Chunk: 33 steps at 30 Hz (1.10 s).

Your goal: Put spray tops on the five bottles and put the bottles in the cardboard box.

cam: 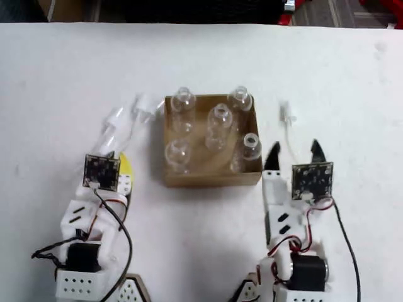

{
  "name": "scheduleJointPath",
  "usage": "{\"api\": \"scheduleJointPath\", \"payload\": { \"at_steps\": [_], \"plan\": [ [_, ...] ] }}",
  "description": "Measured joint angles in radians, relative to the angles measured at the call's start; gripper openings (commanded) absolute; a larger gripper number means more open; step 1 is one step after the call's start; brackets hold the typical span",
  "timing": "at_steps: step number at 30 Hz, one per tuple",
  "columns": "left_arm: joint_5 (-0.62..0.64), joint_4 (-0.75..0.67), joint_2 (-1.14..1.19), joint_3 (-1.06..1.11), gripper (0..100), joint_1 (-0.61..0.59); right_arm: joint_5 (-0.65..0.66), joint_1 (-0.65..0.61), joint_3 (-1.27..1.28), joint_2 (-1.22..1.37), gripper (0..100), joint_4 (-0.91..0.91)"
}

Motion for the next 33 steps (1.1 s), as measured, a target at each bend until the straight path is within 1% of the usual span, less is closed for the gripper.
{"api": "scheduleJointPath", "payload": {
  "at_steps": [3,4,7,9,12,15,17,19,22,24,30,33],
  "plan": [
    [0.0,0.0,0.0,0.0,6,-0.005,0.0,0.086,0.0,0.002,1.9,0.095],
    [0.0,0.0,0.0,0.0,6,-0.005,0.0,0.118,0.0,0.002,1.0,0.121],
    [0.0,0.0,0.0,-0.002,6,-0.008,0.0,0.169,0.017,0.0,5.0,0.163],
    [0.0,0.009,0.0,-0.011,6,-0.037,0.0,0.175,0.072,0.0,5.2,0.16],
    [0.0,0.046,0.0,-0.048,6,-0.104,0.003,0.176,0.189,0.008,5.2,0.048],
    [0.0,0.06,0.0,-0.086,6,-0.161,0.002,0.218,0.299,0.008,5.2,-0.11],
    [0.0,0.061,0.0,-0.112,6,-0.186,0.002,0.233,0.321,0.0,5.2,-0.187],
    [0.0,0.058,0.0,-0.141,6,-0.201,0.002,0.235,0.331,0.003,5.3,-0.209],
    [-0.002,0.011,0.0,-0.187,6,-0.226,0.002,0.235,0.333,0.002,5.4,-0.215],
    [-0.038,-0.003,0.0,-0.229,6,-0.242,0.002,0.235,0.333,0.011,5.5,-0.215],
    [-0.255,-0.002,-0.002,-0.347,6,-0.25,0.002,0.235,0.333,0.009,5.6,-0.215],
    [-0.296,0.025,-0.005,-0.397,6,-0.25,0.002,0.235,0.333,0.009,5.6,-0.215]
  ]
}}
